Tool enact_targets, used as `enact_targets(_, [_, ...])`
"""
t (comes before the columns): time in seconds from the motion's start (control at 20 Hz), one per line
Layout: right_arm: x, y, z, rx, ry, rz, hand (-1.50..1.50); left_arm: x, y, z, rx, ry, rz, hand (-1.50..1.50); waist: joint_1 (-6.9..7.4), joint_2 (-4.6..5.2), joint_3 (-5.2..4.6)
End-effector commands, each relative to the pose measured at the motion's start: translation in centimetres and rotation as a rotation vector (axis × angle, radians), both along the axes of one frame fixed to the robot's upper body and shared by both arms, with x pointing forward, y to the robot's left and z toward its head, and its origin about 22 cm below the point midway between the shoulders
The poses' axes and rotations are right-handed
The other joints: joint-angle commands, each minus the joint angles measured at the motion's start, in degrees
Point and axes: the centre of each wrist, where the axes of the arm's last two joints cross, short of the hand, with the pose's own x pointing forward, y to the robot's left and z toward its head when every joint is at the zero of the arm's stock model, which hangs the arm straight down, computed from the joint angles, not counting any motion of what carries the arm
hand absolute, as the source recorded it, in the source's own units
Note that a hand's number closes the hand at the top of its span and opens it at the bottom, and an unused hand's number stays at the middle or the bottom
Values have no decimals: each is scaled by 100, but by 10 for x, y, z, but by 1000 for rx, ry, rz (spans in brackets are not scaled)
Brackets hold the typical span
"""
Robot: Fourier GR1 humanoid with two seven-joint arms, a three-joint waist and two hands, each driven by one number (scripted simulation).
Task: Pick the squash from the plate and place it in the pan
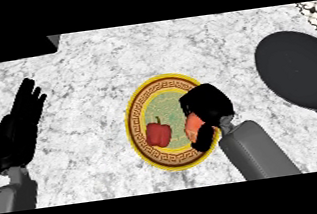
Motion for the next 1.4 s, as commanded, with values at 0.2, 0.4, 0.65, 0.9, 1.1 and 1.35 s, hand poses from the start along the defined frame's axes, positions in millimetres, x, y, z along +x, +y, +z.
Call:
enact_targets(0.2, [-32, -12, 77, 32, -452, -371, 150, 0, 2, 1, 6, 7, -21, 0, 80, -17, -5])
enact_targets(0.4, [-59, -29, 131, 38, -633, -426, 150, -1, 3, 1, -14, -4, -20, 0, 161, 13, -4])
enact_targets(0.65, [-91, -37, 164, 65, -621, -487, 150, 1, 4, -2, 0, -14, -56, 0, 297, 69, 1])
enact_targets(0.9, [-70, -71, 179, 122, -668, -591, 150, -5, -9, -4, 3, -27, -64, 0, 340, 82, 4])
enact_targets(1.1, [-63, -131, 201, 157, -724, -667, 150, -7, -3, 8, 2, -16, -61, 0, 357, 82, 9])
enact_targets(1.35, [-44, -178, 189, 196, -724, -729, 150, 3, -11, -1, -2, -14, -57, 0, 339, 87, 8])
